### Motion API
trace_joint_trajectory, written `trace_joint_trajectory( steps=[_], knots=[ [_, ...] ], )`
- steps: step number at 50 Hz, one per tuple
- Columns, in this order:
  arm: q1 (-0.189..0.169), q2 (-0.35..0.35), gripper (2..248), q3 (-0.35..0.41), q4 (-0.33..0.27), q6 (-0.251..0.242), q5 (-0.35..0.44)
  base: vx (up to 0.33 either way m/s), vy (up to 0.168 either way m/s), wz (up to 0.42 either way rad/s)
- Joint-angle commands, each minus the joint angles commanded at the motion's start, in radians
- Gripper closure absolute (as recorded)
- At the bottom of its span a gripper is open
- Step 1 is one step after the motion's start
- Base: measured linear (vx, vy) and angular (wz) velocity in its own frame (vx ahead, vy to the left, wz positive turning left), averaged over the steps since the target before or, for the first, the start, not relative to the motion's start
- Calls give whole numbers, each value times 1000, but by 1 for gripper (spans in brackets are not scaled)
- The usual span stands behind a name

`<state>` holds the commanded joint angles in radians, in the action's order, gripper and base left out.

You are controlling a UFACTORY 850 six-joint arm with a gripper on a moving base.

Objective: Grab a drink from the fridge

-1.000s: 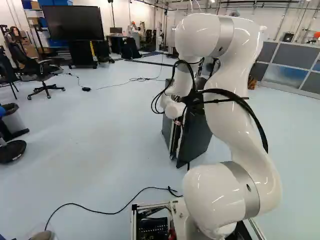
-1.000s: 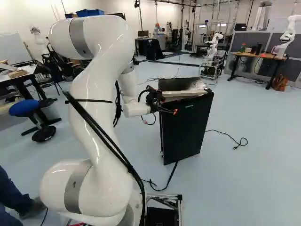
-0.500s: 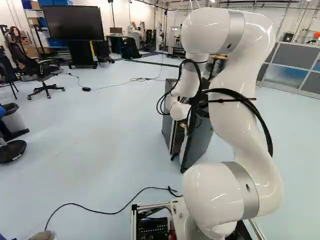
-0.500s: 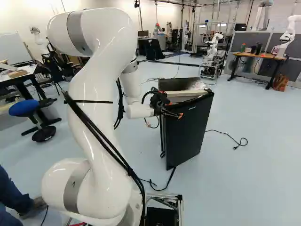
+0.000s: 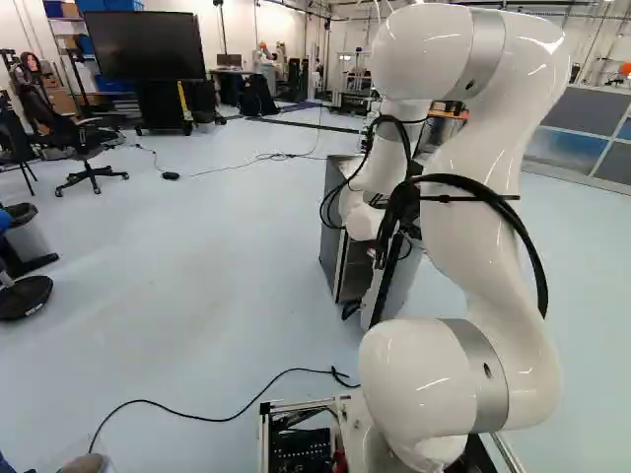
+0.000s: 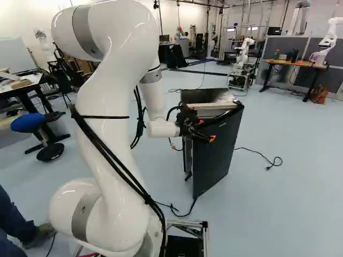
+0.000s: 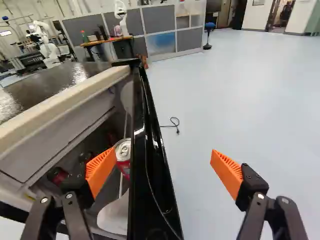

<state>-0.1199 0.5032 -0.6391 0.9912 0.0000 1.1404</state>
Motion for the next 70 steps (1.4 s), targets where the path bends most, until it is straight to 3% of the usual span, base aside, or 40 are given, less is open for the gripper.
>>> trace_joint_trajectory(
  steps=[17,42,70],
  knots=[
    [-38,-38,3,58,104,0,-32,0,0,0],
    [-62,-106,3,165,257,0,-75,0,0,0],
    [-74,-128,3,200,275,0,-76,0,0,0]
  ],
)
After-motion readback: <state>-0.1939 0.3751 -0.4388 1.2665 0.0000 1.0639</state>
